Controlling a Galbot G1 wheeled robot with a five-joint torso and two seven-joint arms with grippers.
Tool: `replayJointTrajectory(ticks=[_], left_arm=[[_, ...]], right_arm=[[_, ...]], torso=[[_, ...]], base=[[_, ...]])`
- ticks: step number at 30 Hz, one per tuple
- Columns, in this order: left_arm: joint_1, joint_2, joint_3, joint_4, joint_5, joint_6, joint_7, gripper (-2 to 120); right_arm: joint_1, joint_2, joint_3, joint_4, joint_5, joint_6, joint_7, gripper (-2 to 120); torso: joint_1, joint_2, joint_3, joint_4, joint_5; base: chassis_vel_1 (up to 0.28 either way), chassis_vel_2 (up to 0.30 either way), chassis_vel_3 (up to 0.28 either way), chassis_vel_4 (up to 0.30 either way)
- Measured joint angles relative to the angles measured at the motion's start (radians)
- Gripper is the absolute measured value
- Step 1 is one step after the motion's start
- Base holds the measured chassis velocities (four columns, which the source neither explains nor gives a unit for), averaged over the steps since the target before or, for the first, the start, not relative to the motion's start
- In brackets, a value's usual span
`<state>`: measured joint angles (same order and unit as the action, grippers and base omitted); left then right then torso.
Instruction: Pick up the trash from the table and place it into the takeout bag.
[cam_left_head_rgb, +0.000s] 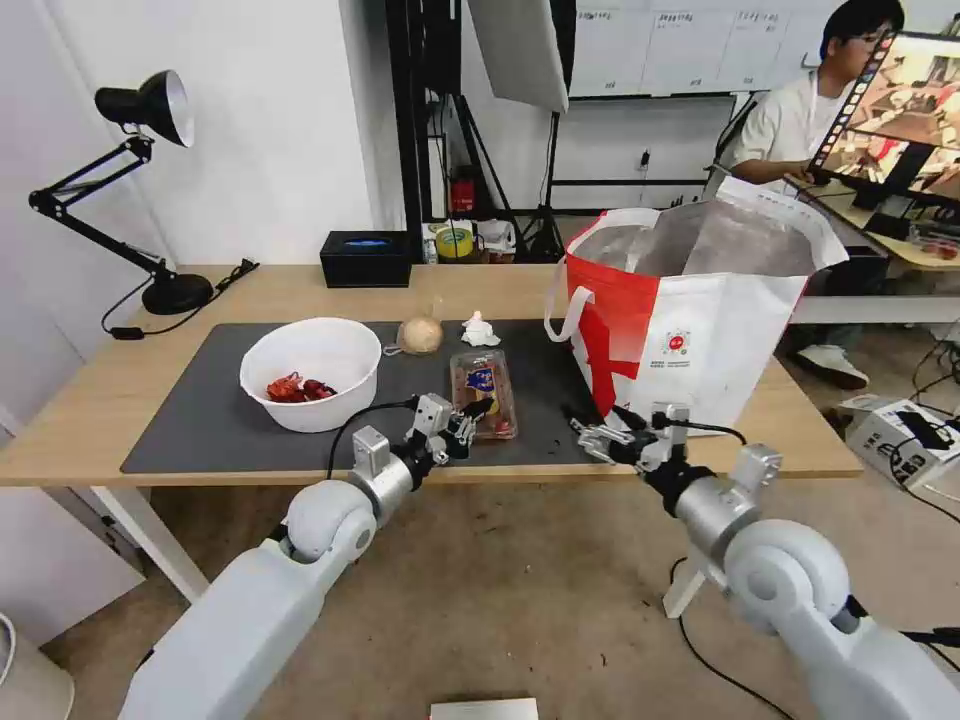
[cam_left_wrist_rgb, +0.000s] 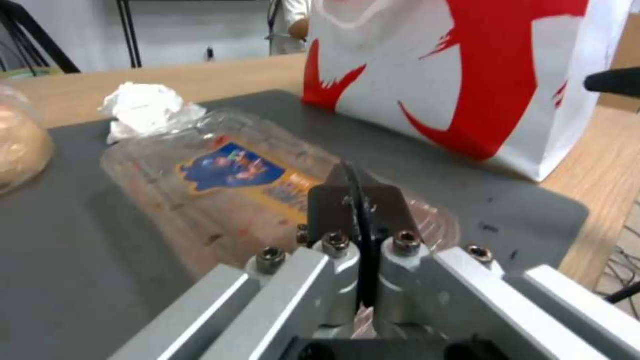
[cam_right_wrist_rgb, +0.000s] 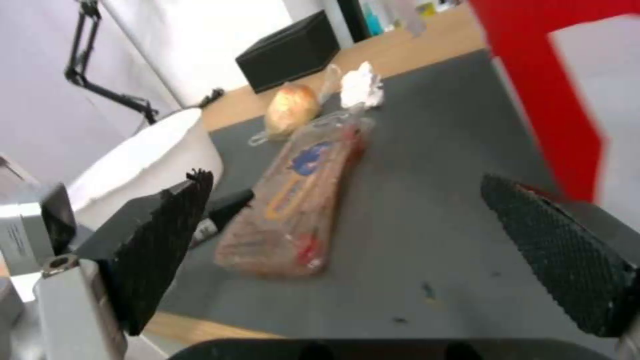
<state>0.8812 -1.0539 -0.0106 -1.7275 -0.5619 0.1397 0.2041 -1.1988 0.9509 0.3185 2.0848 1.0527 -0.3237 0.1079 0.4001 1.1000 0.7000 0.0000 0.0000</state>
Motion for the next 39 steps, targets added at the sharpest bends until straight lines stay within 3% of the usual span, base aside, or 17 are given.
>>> replayJointTrajectory(ticks=[13, 16, 23, 39], left_arm=[[0.006, 0.041, 0.015, 0.004, -0.004, 0.003, 0.008, 0], [0.007, 0.041, 0.015, 0.004, -0.006, 0.004, 0.009, 0], [0.007, 0.041, 0.016, 0.005, -0.009, 0.004, 0.008, 0], [0.010, 0.040, 0.009, -0.004, -0.020, 0.003, 0.005, 0]], right_arm=[[0.249, 0.066, -0.135, -0.129, 0.246, -0.066, 0.184, 100], [0.325, 0.097, -0.170, -0.175, 0.321, -0.130, 0.273, 100], [0.450, 0.155, -0.221, -0.266, 0.421, -0.240, 0.359, 100], [0.653, 0.243, -0.314, -0.484, 0.484, -0.384, 0.420, 100]], torso=[[0.000, 0.000, 0.000, 0.0000, -0.0002], [0.000, 0.000, 0.000, 0.0000, -0.0001], [0.000, 0.000, 0.000, 0.0000, 0.0000], [0.000, 0.000, 0.000, 0.0001, 0.0000]], base=[[0.000, 0.000, 0.000, 0.000], [0.000, 0.000, 0.000, 0.000], [0.000, 0.000, 0.000, 0.000], [0.000, 0.000, 0.000, 0.000]])
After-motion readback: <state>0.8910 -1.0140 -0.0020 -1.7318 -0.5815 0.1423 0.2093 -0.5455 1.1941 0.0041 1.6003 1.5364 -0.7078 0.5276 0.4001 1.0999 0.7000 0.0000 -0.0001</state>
